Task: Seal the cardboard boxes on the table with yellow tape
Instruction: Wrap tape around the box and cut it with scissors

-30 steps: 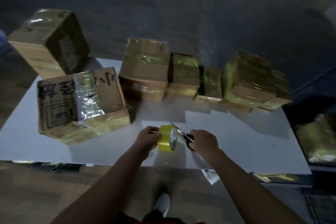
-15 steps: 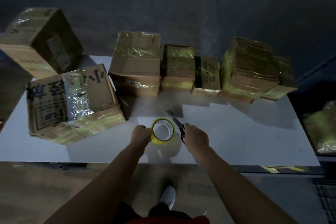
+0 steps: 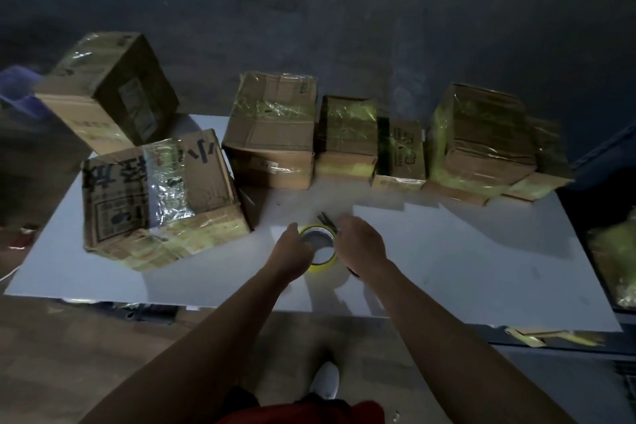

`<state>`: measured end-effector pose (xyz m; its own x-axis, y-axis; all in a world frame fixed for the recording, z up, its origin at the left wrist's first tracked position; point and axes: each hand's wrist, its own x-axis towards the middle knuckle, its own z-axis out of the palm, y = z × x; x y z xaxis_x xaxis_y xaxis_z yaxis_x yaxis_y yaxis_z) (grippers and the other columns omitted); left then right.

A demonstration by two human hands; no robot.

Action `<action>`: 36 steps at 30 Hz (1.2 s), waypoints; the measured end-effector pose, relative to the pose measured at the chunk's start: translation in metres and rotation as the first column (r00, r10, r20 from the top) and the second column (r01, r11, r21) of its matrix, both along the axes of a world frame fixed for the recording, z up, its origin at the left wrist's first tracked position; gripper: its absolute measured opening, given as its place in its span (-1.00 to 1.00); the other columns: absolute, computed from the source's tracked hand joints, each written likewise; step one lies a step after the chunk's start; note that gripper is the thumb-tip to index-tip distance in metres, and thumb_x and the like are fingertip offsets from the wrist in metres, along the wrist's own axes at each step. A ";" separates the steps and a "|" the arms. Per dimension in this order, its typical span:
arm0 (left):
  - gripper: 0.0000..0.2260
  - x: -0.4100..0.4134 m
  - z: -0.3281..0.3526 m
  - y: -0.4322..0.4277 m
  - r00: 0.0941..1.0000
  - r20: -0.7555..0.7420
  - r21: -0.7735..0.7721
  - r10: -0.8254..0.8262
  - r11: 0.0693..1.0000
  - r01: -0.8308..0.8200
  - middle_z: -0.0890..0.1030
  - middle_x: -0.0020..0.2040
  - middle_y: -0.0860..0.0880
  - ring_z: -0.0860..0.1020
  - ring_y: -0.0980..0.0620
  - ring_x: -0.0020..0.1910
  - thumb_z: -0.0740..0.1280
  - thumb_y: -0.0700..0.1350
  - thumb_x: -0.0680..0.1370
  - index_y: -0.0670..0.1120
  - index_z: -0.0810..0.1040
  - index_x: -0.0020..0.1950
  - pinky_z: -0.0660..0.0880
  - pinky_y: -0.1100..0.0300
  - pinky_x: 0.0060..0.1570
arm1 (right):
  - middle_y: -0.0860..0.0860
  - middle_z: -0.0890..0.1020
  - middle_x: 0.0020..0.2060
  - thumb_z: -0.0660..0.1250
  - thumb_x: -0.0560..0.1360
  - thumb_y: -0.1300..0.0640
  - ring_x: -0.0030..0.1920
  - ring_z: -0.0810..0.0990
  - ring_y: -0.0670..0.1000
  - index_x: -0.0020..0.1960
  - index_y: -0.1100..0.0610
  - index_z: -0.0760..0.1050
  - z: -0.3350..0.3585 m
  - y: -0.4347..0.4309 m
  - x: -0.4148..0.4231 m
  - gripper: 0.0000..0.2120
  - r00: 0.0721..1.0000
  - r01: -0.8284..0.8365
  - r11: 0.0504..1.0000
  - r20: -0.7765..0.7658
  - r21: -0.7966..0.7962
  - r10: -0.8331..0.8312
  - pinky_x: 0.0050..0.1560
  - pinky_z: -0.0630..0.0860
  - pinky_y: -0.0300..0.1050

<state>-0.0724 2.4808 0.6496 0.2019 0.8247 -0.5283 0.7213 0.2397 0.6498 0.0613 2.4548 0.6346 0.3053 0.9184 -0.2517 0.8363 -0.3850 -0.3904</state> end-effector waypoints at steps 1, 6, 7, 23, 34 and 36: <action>-0.54 -0.002 0.004 0.001 1.000 -0.009 0.055 -0.025 0.998 0.025 0.36 0.44 -0.20 0.36 -0.13 0.38 0.21 -0.22 0.60 -0.23 0.23 0.49 0.32 0.20 0.15 | 0.15 0.58 -0.03 0.13 0.54 0.25 0.01 0.56 0.20 0.02 0.17 0.47 0.005 0.005 -0.005 -0.84 1.000 -0.003 1.000 -0.017 0.028 0.003 -0.18 0.34 -0.10; -0.71 -0.027 0.030 0.016 0.999 0.001 0.312 -0.042 0.949 0.040 0.56 0.23 -0.15 0.51 -0.06 0.21 0.20 -0.27 0.57 -0.21 0.50 0.28 0.42 0.16 0.17 | 0.09 0.58 0.13 0.13 0.58 0.19 0.09 0.55 0.11 0.24 0.11 0.47 0.033 0.032 -0.042 -0.72 0.989 -0.044 0.991 -0.132 0.129 0.061 -0.06 0.41 -0.12; -0.74 -0.035 0.036 0.021 0.999 -0.002 0.340 -0.046 0.940 0.044 0.59 0.17 -0.16 0.54 -0.08 0.15 0.19 -0.27 0.57 -0.21 0.53 0.23 0.45 0.14 0.10 | 0.09 0.58 0.14 0.13 0.58 0.18 0.10 0.55 0.11 0.24 0.11 0.47 0.037 0.038 -0.051 -0.72 0.987 -0.048 0.989 -0.145 0.142 0.069 -0.07 0.37 -0.14; -0.63 -0.189 0.052 0.166 0.956 -0.246 0.507 -0.163 0.818 0.270 0.50 0.30 -0.25 0.45 -0.22 0.28 0.31 -0.21 0.52 -0.21 0.48 0.33 0.41 -0.02 0.23 | 0.12 0.64 -0.20 0.14 0.58 -0.16 -0.16 0.64 0.14 -0.08 0.12 0.48 0.064 0.090 -0.162 -0.64 0.980 0.006 0.998 -0.200 -0.066 -0.019 -0.05 0.56 0.00; 0.06 -0.221 0.036 0.209 0.753 -0.578 0.349 -0.313 0.739 0.576 0.24 0.50 -0.21 0.21 -0.24 0.46 0.48 0.38 0.23 -0.03 0.09 0.55 0.16 -0.23 0.42 | 0.17 0.70 -0.20 0.26 0.54 0.06 -0.15 0.69 0.14 -0.20 0.16 0.50 0.060 0.102 -0.171 -0.78 0.923 0.144 0.969 -0.325 -0.199 -0.204 -0.13 0.55 -0.02; 0.03 -0.222 0.040 0.205 0.771 -0.571 0.330 -0.281 0.781 0.530 0.31 0.42 -0.24 0.30 -0.26 0.39 0.49 0.37 0.22 -0.08 0.16 0.51 0.33 -0.15 0.33 | 0.19 0.69 -0.17 0.25 0.52 0.08 -0.11 0.68 0.19 -0.13 0.22 0.55 0.057 0.108 -0.169 -0.78 0.927 0.182 0.967 -0.295 -0.181 -0.230 -0.06 0.60 0.02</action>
<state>-0.2945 2.6861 0.6893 0.4056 0.8818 -0.2405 0.9129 -0.3775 0.1553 -0.1082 2.5629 0.6913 0.3680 0.7887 -0.4925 0.5781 -0.6089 -0.5432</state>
